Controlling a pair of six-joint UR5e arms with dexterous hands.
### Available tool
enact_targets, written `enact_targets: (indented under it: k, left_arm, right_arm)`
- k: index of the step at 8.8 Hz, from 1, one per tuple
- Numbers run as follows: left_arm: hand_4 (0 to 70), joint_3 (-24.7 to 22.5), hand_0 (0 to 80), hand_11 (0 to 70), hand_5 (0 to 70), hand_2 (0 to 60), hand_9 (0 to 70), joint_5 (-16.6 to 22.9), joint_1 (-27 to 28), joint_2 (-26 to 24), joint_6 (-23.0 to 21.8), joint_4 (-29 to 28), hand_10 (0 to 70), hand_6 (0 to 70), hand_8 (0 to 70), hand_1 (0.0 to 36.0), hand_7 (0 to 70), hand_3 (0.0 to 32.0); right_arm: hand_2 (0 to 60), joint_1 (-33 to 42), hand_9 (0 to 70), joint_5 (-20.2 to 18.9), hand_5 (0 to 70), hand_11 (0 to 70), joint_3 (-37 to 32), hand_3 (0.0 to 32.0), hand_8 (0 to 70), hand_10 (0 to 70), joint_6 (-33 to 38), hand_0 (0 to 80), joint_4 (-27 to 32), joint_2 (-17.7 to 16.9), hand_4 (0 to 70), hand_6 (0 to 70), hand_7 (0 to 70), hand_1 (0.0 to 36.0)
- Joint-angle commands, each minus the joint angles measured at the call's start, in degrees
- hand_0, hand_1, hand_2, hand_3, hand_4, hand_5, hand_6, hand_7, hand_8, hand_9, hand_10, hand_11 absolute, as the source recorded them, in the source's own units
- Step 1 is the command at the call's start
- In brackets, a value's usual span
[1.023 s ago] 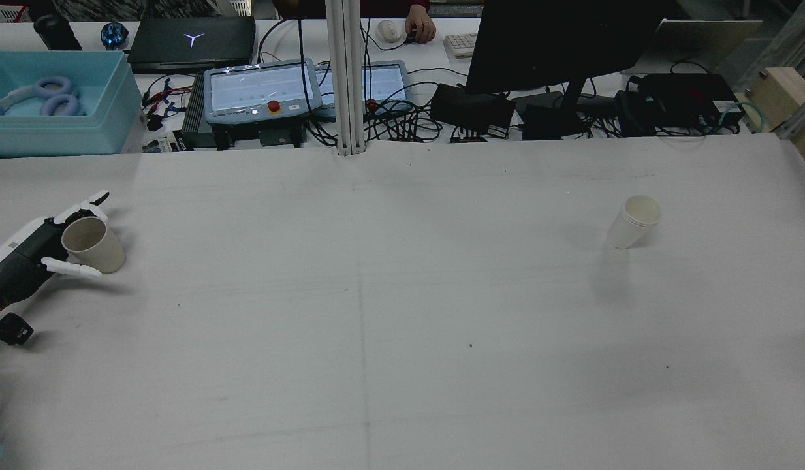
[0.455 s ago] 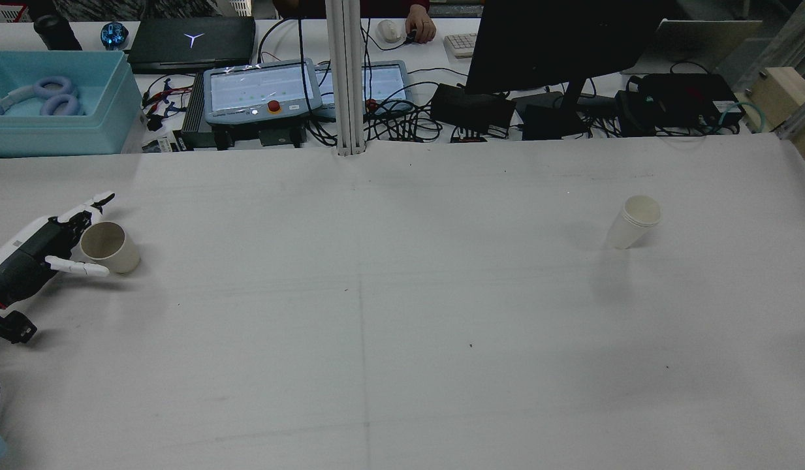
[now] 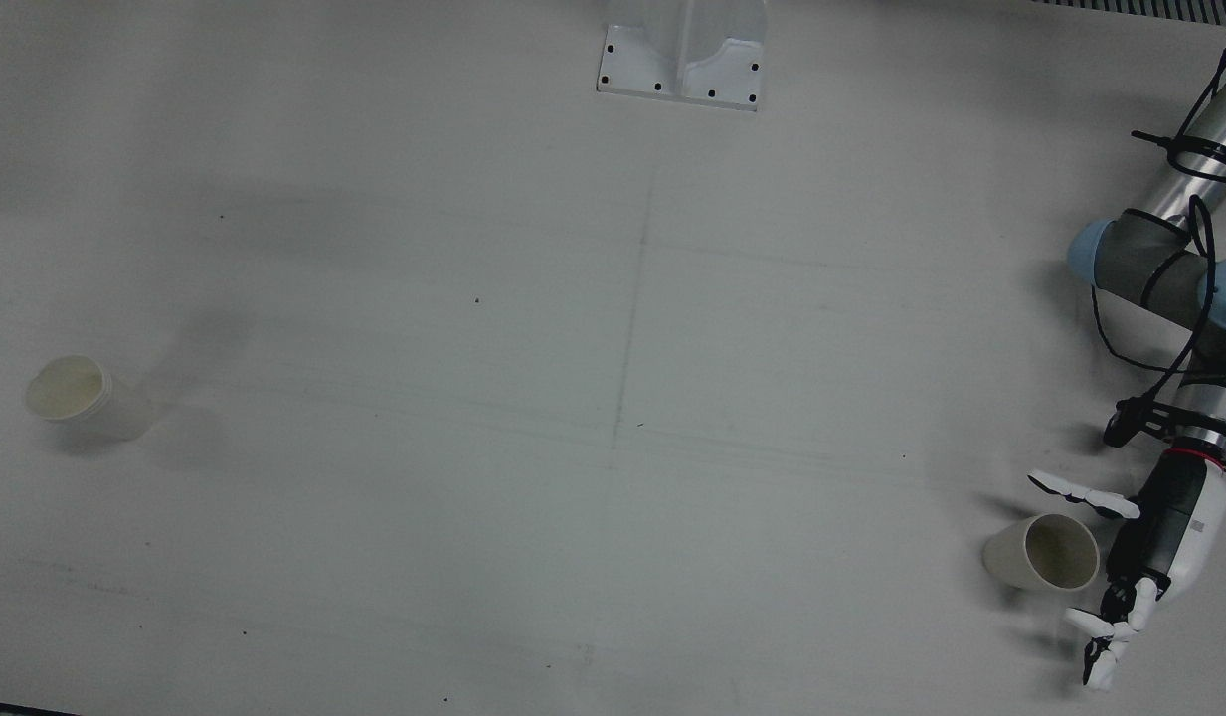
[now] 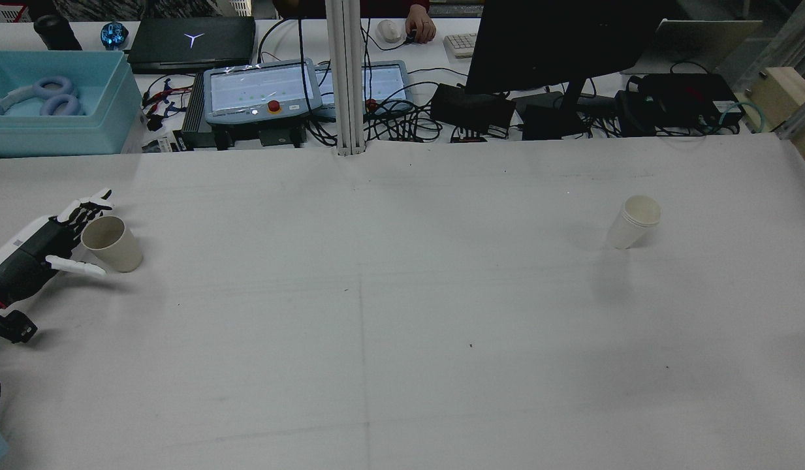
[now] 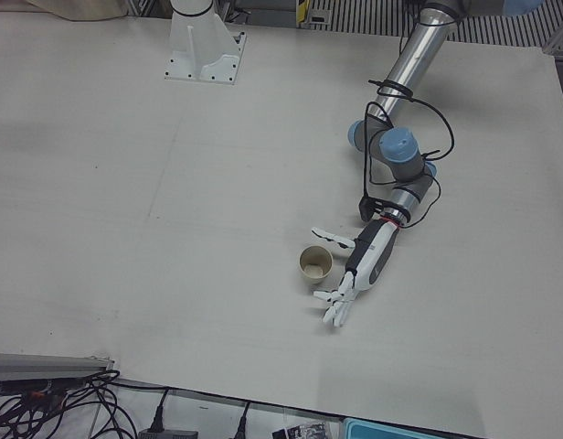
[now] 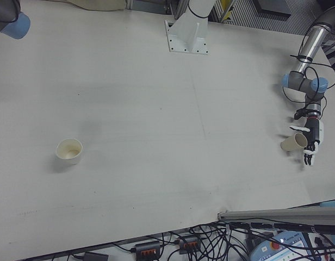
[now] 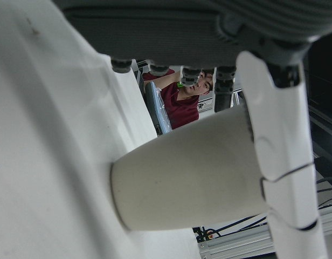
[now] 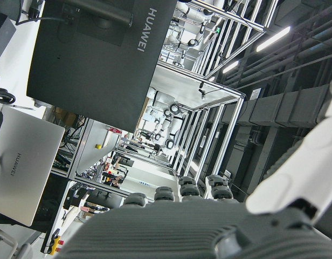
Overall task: Pour water
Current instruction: 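Tighten the left hand's grip on the beige cup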
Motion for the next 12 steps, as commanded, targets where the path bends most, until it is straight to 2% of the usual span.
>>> enact_targets:
  k: [1,2,3,6,8,10,11,12]
  left_arm:
    - [4.8,0.5,52.8,2.6,36.1,1.8,1.0,1.6,0.1,-1.9,-0.7,1.6,0.3,0.1,0.0,18.8,12.4,0.0]
    - [5.0,0.5,52.8,2.7,36.9,1.8,1.1,1.7,0.1,-2.7,-0.7,2.0,0.5,0.4,0.0,18.7,12.9,0.0]
    - [5.1,0.5,52.9,2.8,31.4,1.6,0.7,1.8,0.1,-3.3,-0.7,2.0,0.5,0.0,0.0,18.9,10.8,0.0]
    - [5.6,0.6,52.6,2.7,28.0,1.9,0.7,1.8,0.1,-3.2,-2.1,3.2,0.4,0.0,0.0,18.6,10.5,0.0]
    - [7.0,0.5,52.3,3.2,34.6,2.4,1.1,1.8,0.1,-3.1,-2.1,3.2,0.8,0.8,0.0,18.2,12.8,0.0]
    - [9.6,0.6,53.4,6.7,45.6,4.2,2.0,1.8,0.1,-2.9,-3.5,3.8,3.2,4.8,0.0,19.1,17.4,0.0]
    - [11.3,0.6,53.8,7.6,45.5,4.1,2.2,1.9,0.1,-2.9,-3.9,3.9,3.8,5.7,0.1,19.1,18.2,0.0]
    - [11.7,0.4,56.1,7.8,44.0,2.9,2.2,1.9,0.2,-2.9,-4.0,3.9,3.8,5.7,0.1,20.9,18.3,0.0]
  right_arm:
    - [16.2,0.0,2.3,0.0,9.4,0.0,0.1,0.2,2.0,0.0,0.0,33.7,0.0,0.0,5.8,4.8,7.0,7.2]
    - [16.2,0.0,2.3,-0.1,9.5,0.0,0.0,0.4,2.0,0.0,0.0,33.7,0.0,0.0,5.7,4.8,7.0,7.2]
    - [16.3,0.0,2.2,-0.1,9.4,0.0,0.1,0.4,1.9,0.0,0.0,33.7,0.0,0.0,5.7,4.8,6.9,7.2]
    - [16.3,-0.1,2.3,-0.1,9.4,0.0,-0.1,0.2,1.9,0.0,0.0,33.4,0.1,0.0,5.6,4.8,6.8,7.2]
    - [16.2,-0.1,2.3,-0.1,9.5,0.0,-0.2,0.2,1.9,0.0,0.0,33.4,0.1,0.0,5.6,4.9,7.0,7.2]
    - [16.0,-0.2,2.3,-0.1,9.4,0.0,-0.2,0.4,2.0,0.0,0.0,32.9,0.1,0.0,5.5,4.8,7.0,7.0]
    - [15.8,-0.2,2.3,-0.1,9.4,0.0,-0.2,0.4,2.0,0.0,0.0,32.2,0.1,0.0,5.5,4.8,6.9,6.8]
    - [15.7,-0.2,2.2,-0.1,9.4,0.0,-0.2,0.4,2.0,0.0,0.0,32.4,0.1,0.1,5.5,4.8,6.9,6.8]
